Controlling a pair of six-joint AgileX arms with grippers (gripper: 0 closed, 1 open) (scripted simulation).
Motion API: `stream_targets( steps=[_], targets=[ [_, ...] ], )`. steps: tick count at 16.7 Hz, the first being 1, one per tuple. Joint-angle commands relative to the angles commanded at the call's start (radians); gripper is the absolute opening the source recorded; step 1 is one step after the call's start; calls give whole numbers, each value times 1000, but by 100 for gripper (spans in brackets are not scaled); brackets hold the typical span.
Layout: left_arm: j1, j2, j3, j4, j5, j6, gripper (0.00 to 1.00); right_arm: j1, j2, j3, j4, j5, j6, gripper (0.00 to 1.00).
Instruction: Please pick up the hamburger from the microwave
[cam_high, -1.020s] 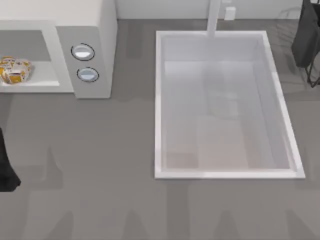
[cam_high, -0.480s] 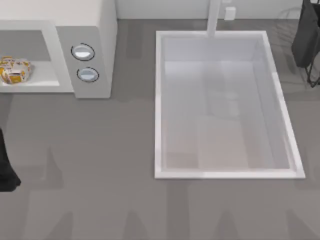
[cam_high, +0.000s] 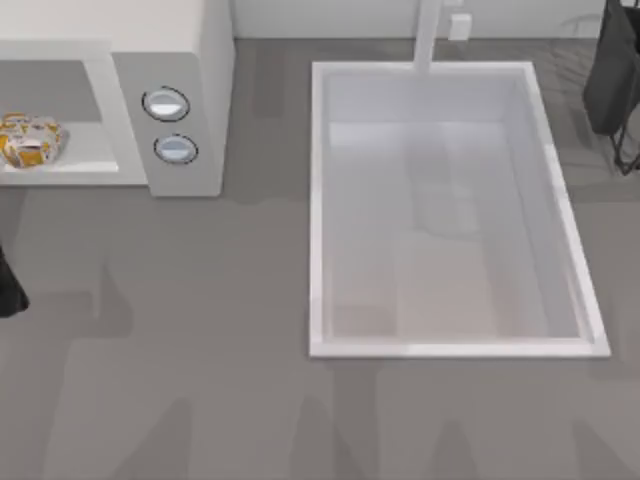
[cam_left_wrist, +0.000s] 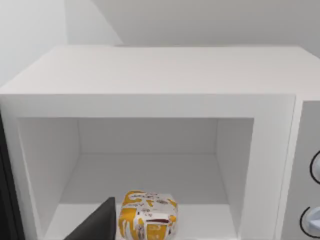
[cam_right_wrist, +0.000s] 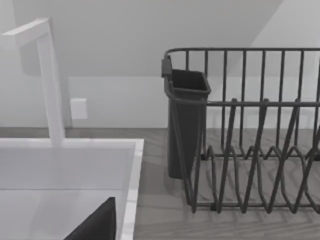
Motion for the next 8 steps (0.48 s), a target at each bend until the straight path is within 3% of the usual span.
stream_targets(
  steps=[8],
  targets=[
    [44, 875, 317, 427, 56, 22, 100, 0, 0, 0, 0, 0, 0, 100]
  ],
)
